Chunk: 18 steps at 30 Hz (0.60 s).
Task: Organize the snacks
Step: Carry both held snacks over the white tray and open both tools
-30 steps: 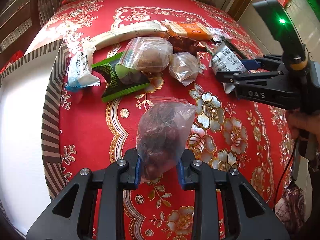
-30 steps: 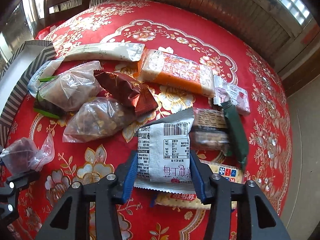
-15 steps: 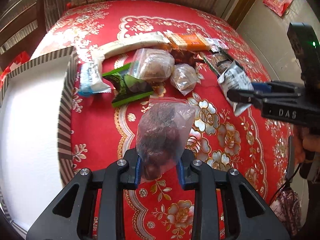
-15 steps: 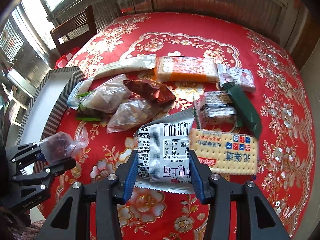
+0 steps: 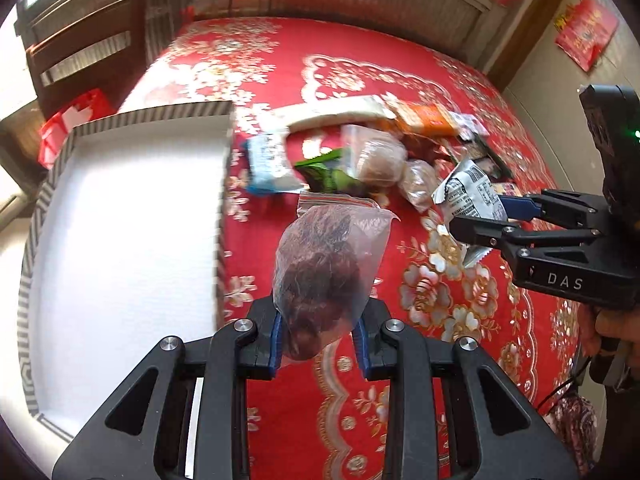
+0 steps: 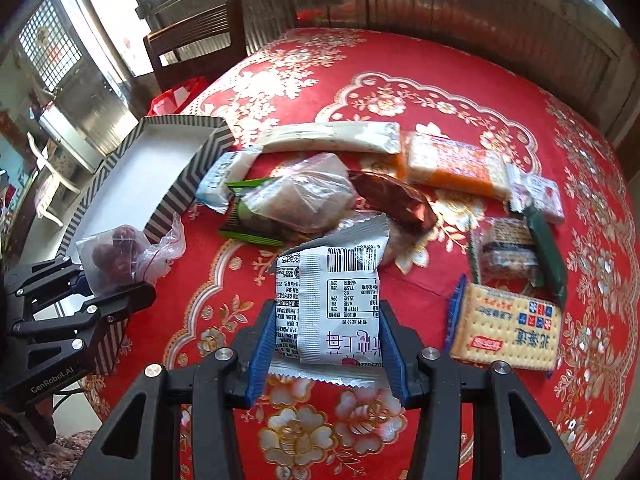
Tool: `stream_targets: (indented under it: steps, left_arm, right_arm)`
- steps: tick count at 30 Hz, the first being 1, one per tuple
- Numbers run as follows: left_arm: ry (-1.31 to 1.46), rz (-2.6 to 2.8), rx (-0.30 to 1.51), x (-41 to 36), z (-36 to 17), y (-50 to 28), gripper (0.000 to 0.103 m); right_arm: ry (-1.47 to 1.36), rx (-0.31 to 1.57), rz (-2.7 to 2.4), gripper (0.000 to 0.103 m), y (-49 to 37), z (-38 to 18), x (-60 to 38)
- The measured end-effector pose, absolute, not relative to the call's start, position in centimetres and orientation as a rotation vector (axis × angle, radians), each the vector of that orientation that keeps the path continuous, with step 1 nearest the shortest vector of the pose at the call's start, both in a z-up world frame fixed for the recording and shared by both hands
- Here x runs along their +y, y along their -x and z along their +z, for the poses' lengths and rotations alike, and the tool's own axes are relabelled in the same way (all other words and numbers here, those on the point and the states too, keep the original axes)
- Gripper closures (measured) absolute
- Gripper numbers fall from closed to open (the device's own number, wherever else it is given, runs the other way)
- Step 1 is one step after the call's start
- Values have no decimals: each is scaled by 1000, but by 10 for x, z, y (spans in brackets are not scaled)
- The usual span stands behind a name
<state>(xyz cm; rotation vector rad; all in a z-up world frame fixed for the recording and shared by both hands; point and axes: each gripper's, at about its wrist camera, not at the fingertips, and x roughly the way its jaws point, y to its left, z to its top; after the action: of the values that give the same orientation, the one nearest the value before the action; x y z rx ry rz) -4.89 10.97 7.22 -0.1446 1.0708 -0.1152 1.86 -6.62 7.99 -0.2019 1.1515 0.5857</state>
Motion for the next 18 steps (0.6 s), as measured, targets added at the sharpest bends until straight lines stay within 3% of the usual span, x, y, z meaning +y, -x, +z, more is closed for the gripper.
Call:
stream_targets:
  steps: [18]
  left_arm:
    - [229, 98, 1064, 191, 74, 62, 76]
  right_arm:
    - [285, 1143, 751, 56, -13, 84, 17]
